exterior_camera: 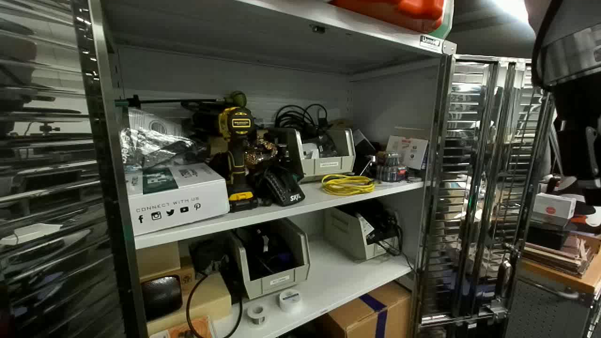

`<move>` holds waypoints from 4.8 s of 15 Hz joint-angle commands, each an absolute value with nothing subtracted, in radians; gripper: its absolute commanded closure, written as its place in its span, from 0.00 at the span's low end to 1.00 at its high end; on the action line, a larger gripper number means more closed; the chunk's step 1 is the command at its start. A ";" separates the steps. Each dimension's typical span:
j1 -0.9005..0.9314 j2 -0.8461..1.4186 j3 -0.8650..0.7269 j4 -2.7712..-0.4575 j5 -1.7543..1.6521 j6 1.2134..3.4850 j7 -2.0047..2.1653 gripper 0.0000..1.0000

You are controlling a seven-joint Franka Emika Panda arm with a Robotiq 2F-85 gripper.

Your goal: Pick up the yellow cable and put it in the box.

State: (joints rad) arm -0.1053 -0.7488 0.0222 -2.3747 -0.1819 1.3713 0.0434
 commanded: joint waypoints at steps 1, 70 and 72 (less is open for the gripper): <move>-0.081 -0.748 0.006 -2.369 -0.190 1.367 0.056 0.00; -0.071 -0.175 0.038 -1.888 -0.206 2.387 1.393 0.93; -0.091 -0.095 0.060 -1.862 -0.307 2.513 1.507 0.93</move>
